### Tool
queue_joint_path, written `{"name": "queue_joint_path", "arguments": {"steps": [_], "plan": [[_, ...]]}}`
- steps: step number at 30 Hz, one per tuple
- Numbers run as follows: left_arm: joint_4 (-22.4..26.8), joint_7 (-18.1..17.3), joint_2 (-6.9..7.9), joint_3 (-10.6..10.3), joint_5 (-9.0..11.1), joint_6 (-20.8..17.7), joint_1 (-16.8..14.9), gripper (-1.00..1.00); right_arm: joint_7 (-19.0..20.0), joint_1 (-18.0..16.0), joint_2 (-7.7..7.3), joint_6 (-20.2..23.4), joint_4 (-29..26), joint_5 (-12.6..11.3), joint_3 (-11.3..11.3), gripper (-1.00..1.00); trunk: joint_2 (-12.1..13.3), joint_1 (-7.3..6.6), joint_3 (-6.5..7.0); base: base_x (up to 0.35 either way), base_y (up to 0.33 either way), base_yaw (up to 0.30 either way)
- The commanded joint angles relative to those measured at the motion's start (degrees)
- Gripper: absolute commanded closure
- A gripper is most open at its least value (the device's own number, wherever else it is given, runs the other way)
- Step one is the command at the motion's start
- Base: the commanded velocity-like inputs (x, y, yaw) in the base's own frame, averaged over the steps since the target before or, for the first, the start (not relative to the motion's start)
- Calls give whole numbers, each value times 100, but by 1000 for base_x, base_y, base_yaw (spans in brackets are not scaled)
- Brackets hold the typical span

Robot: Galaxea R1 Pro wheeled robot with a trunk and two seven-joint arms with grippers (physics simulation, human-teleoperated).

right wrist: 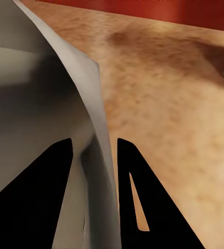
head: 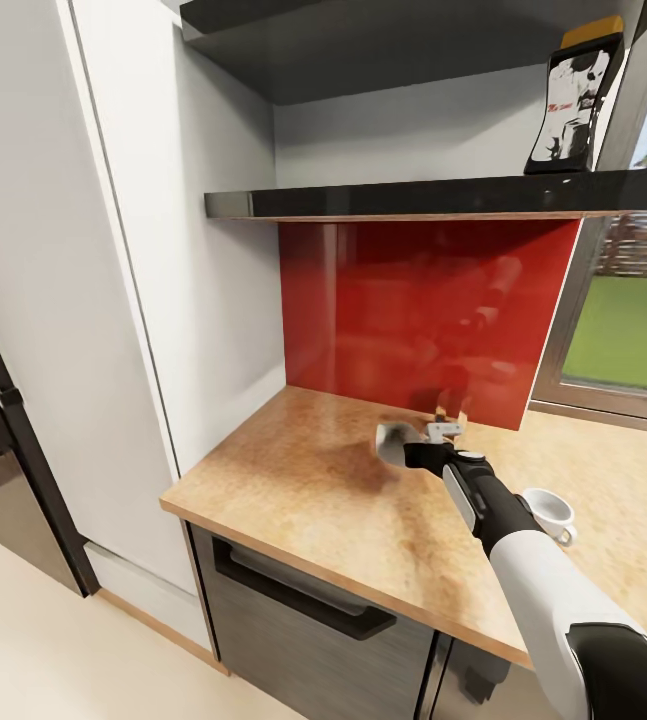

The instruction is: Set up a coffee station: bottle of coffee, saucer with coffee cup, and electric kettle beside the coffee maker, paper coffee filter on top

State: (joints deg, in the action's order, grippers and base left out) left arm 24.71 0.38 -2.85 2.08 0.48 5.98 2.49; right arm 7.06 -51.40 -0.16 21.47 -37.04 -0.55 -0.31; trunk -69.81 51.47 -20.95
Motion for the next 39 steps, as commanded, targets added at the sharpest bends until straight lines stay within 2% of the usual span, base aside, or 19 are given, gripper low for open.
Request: {"name": "queue_joint_path", "arguments": {"steps": [1,14,32,39], "plan": [[8,-1,-5,21,5,6,1,-100,19,-2,-1,32,-11,-11,-4,100,-4,1,-5,0,0,0],[-1,0,-5,23,5,6,5,-100,278,-2,-1,41,-32,-6,5,100,-4,1,-5,-66,0,0],[-1,-3,-5,29,5,8,3,-100,278,-2,-1,41,-32,-6,5,100,-4,1,-5,-311,0,0],[-1,-3,-5,22,5,1,4,-100,278,-2,-1,41,-32,-6,5,100,-4,1,-5,-123,0,0]]}}
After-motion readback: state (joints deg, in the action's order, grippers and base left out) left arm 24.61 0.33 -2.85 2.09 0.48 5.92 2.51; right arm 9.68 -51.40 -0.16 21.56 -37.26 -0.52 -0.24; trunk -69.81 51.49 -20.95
